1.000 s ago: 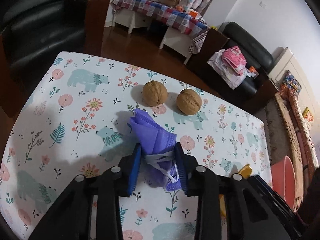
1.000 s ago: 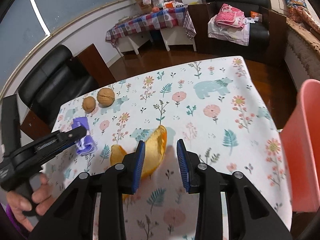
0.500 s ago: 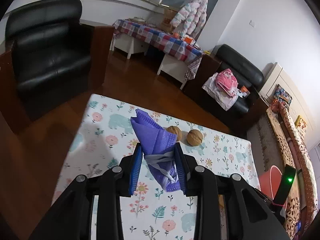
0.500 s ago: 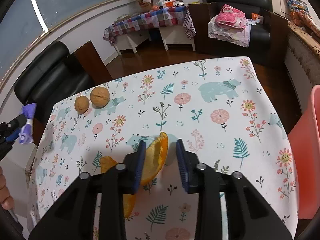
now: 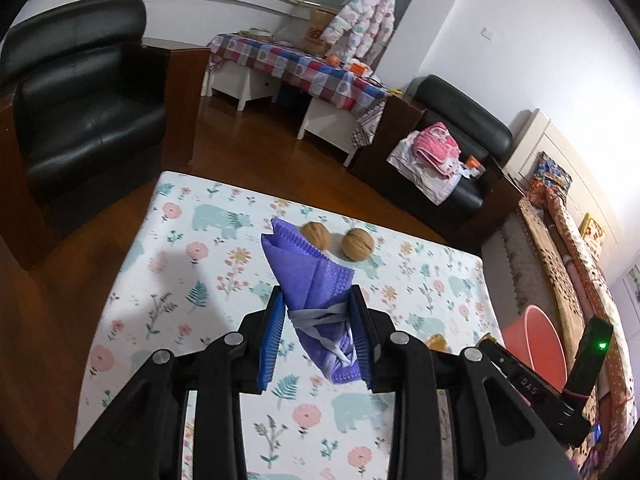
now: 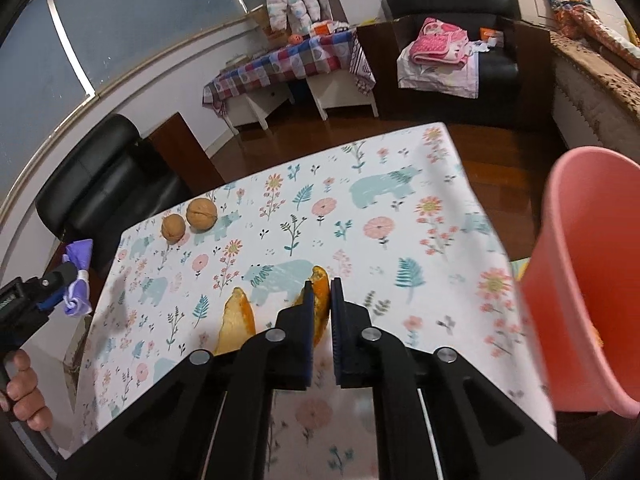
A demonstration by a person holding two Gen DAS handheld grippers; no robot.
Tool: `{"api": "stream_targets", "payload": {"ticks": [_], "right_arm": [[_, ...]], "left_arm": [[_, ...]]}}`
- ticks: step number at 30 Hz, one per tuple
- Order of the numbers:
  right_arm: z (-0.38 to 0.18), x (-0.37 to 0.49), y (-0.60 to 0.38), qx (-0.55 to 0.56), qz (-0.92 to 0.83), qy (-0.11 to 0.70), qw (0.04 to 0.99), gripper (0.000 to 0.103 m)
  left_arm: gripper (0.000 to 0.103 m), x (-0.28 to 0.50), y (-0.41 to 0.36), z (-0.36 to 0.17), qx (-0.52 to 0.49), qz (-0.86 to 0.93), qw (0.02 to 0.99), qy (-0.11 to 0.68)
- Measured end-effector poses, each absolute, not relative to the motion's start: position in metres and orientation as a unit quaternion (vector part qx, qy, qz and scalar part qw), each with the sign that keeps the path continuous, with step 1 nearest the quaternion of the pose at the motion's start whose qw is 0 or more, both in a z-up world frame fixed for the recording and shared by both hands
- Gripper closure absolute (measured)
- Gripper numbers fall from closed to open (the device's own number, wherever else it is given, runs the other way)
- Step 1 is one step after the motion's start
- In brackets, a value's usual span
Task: Collect trash
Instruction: 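Carry the purple cloth and orange peel over the pink bucket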
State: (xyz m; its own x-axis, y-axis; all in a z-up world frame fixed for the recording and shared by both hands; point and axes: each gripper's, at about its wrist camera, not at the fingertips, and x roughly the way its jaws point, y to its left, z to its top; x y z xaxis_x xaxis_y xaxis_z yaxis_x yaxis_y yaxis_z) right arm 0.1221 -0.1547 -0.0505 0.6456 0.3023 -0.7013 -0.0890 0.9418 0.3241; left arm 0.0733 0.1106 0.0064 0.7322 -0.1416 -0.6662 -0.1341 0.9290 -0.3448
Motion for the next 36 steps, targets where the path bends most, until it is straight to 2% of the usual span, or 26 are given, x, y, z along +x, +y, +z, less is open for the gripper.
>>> {"api": "stream_targets", "payload": {"ticks": [10,36], "right_arm": [[-0.023,0.091,-0.186,0.127,0.083,0.371,0.916,0.095],[0.008,0.052,-0.296,0.166,-0.037,0.299,0.939,0.095]], "left_arm": [[0.072,0.071,0.058,0.009,-0.163,-0.052,0.909,0.38],[0.072,0.086,-0.113,0.034,-0.062,-0.193,0.898,0.391]]}}
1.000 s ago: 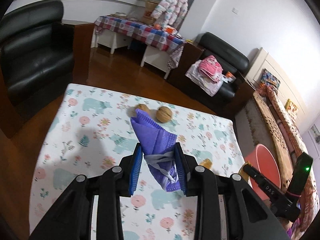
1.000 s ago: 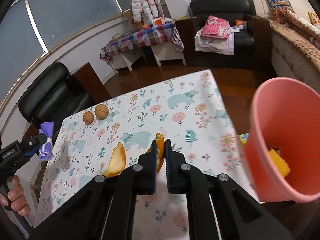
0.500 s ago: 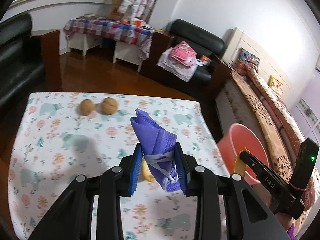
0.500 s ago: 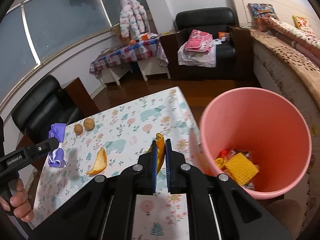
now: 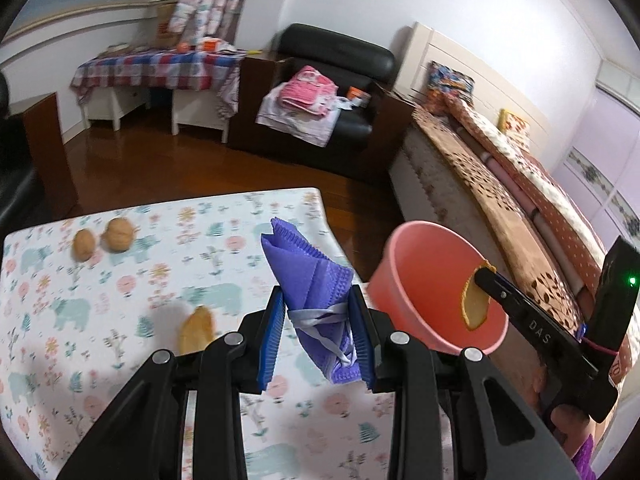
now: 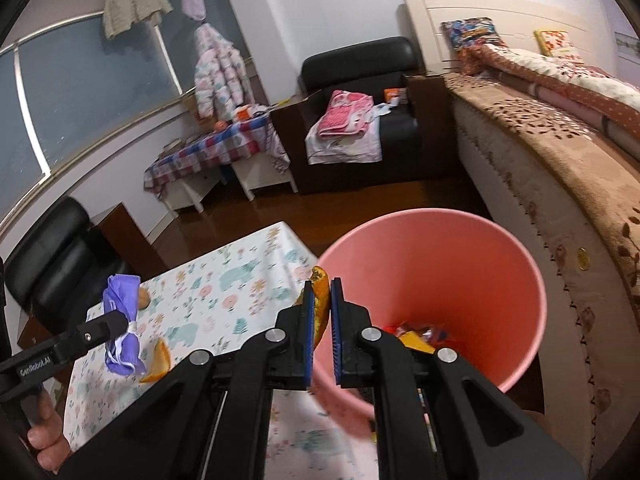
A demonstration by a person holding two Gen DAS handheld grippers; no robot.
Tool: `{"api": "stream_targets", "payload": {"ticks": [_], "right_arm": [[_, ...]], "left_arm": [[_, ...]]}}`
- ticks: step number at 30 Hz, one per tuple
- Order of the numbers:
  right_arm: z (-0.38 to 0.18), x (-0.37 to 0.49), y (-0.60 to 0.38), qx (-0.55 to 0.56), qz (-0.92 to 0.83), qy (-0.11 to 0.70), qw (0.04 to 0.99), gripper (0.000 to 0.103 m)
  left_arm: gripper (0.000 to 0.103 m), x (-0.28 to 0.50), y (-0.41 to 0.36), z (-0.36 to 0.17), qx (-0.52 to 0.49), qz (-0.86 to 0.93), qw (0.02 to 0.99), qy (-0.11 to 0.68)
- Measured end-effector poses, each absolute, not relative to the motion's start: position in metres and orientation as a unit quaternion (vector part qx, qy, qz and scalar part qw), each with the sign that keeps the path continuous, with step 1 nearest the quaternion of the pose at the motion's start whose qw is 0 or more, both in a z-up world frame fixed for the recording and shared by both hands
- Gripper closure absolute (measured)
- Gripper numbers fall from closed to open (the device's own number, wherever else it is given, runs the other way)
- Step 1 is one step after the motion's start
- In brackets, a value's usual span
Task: Collect trash
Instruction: 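Carry the purple cloth and orange peel over the pink bucket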
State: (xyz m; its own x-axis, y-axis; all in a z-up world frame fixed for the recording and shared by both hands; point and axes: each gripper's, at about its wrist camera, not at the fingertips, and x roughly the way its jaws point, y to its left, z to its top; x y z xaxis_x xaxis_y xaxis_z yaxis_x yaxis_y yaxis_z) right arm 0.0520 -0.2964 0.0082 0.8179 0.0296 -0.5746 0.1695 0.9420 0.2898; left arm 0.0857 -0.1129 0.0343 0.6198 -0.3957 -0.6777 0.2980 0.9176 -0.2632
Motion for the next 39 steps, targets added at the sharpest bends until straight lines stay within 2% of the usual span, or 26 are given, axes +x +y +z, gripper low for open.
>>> {"api": "stream_targets", "payload": {"ticks": [27,39], "right_arm": [[-0.018,0.044,-0.372,0.198,-0.119,0.296,0.927,0.095],[-0.028,0.047,-0.383,0.21,-0.127,0.304,0.921,0.095]], "left_arm": [[0.071,0.103,-0.255,0.019,0.032,-0.278,0.868,0.409],[0.071,0.115,-0.284,-0.002,0.057,-0.283,0.857,0.426]]}}
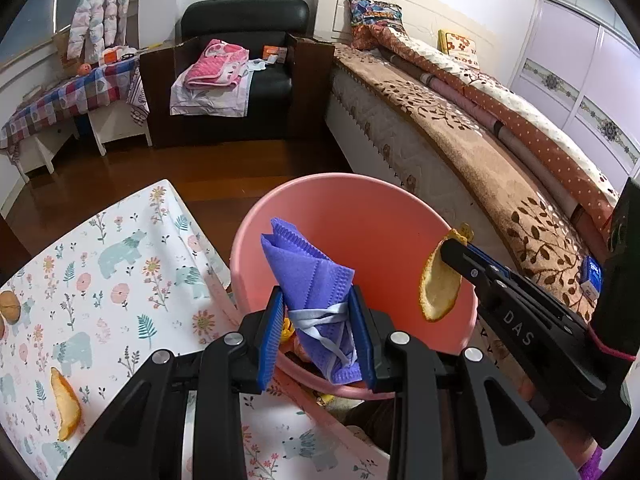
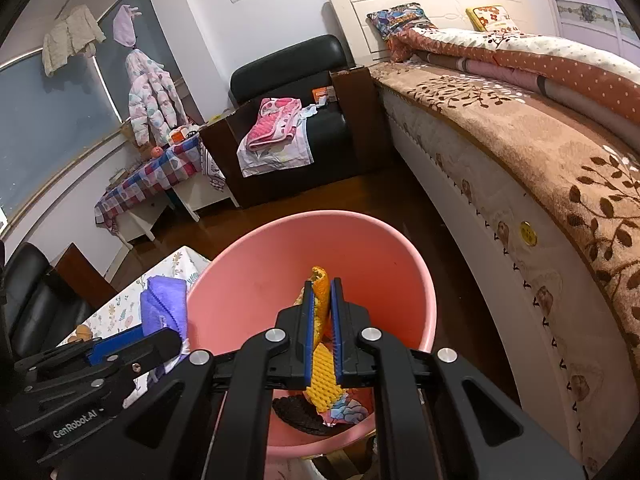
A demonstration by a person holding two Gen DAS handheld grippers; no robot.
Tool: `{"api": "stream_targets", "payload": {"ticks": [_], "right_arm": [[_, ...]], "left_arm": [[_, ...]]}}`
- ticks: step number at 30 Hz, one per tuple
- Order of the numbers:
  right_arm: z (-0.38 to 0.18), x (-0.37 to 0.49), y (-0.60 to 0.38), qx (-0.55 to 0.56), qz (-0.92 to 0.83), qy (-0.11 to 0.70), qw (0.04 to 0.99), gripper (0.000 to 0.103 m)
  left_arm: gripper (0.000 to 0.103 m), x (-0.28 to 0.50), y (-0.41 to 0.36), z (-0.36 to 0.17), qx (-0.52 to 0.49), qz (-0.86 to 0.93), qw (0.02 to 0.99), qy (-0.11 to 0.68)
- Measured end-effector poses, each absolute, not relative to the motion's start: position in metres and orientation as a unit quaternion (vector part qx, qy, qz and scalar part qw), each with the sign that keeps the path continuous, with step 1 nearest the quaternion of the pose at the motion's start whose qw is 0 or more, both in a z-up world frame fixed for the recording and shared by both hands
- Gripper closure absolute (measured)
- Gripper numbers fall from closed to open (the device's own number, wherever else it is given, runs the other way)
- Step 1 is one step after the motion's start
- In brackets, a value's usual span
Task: Collect trash
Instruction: 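Carry the purple cloth and orange peel over the pink bucket, then open both tools to drop the cloth and peel into the bucket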
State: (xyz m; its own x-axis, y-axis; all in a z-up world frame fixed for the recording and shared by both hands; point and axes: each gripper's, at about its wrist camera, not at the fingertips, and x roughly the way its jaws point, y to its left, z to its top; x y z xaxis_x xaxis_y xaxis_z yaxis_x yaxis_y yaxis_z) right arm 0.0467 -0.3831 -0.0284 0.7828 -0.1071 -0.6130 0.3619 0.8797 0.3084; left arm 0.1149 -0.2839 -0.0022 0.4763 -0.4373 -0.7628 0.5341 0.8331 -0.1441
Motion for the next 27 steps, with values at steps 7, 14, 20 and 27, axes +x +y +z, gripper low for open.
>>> {"api": "stream_targets", "payload": {"ticks": [7,14,20,27], "right_arm": [[-0.033,0.048,-0.387,0.213,-0.132,0.308,0.918,0.095],[-0.034,0.047,-0.391,0.216,-0.135,0.309,0.916,0.095],[-0.033,0.046,-0.393,0.217,-0.139,0.308,0.916,0.095],[-0.036,0.049,-0.393,0.22,-0.129,0.323,0.911,0.094]], "left_arm": [[0.071,0.118,-0.295,-0.008,0.065,-0.287,0.854,0.43],[0.07,0.119,-0.302,-0.011,0.07,-0.291,0.852,0.43],[0.067,0.118,-0.304,-0.014,0.07,-0.295,0.849,0.434],[0.054,0.113,-0.305,-0.011,0.076,-0.3,0.851,0.425]]}}
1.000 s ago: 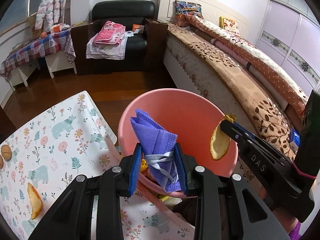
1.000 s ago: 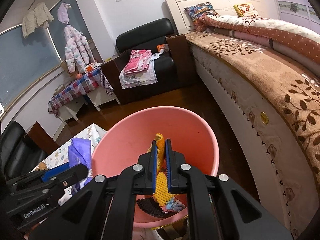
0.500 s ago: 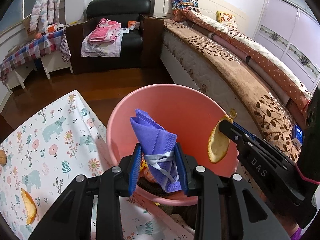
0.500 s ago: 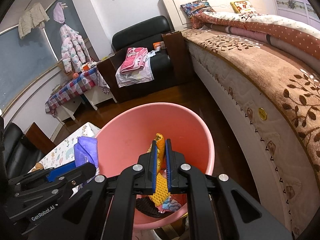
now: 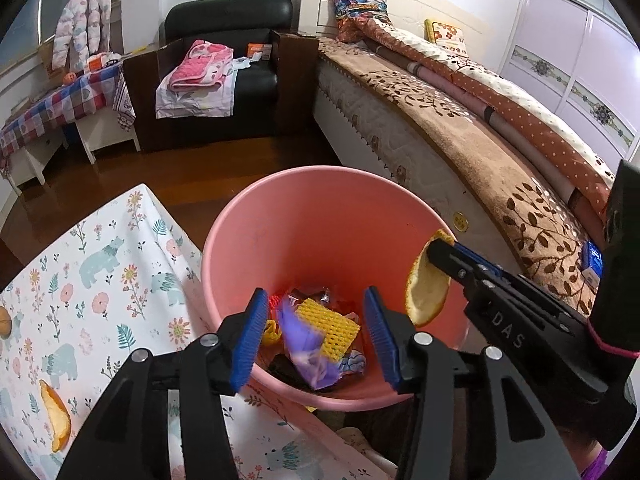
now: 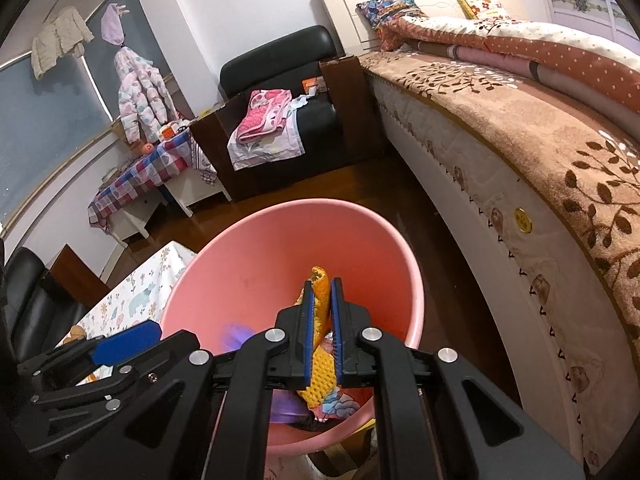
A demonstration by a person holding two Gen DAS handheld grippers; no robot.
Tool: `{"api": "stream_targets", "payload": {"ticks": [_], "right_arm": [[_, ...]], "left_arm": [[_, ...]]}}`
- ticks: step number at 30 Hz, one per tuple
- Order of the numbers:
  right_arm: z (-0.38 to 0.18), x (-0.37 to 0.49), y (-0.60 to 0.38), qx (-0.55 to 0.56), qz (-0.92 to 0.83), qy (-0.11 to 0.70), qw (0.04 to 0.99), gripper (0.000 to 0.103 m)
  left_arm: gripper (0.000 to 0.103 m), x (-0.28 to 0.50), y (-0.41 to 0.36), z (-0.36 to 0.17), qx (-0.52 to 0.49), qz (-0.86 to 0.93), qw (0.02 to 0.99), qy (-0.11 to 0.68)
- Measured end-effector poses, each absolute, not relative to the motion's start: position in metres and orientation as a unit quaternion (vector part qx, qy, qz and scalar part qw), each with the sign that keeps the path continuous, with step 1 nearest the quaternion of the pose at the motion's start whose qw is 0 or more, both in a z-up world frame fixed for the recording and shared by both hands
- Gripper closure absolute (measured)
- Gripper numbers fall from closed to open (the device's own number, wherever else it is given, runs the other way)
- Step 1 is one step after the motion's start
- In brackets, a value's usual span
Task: Collect trash
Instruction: 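Open both tools to drop the cloth and peel into the bucket, then move the open left tool back over the table to the remaining peel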
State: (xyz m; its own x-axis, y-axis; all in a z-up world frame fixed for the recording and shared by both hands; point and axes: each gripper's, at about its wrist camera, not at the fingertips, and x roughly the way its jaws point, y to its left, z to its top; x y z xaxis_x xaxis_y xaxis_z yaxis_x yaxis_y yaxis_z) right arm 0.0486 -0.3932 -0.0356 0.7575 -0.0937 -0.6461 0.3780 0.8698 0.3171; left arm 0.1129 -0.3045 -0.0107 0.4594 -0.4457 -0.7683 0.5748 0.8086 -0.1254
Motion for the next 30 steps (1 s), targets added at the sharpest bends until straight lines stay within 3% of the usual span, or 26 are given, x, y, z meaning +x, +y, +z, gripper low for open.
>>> {"api": "stream_targets", "payload": {"ticks": [6,30], "right_arm": [[-0.032,0.048,-0.39,0.224,-0.117,0.32,0.913,0.079],[-0.002,0.035,-0.329,0.165,-0.085,0.313,0.931,0.079]], "left_arm": [[0.054,0.109,-0.298,-0.007,0.077,-0.291,0.856,0.421],[0.054,0.079,-0.219,0.013,0.043,-0.236,0.882,0.405]]}}
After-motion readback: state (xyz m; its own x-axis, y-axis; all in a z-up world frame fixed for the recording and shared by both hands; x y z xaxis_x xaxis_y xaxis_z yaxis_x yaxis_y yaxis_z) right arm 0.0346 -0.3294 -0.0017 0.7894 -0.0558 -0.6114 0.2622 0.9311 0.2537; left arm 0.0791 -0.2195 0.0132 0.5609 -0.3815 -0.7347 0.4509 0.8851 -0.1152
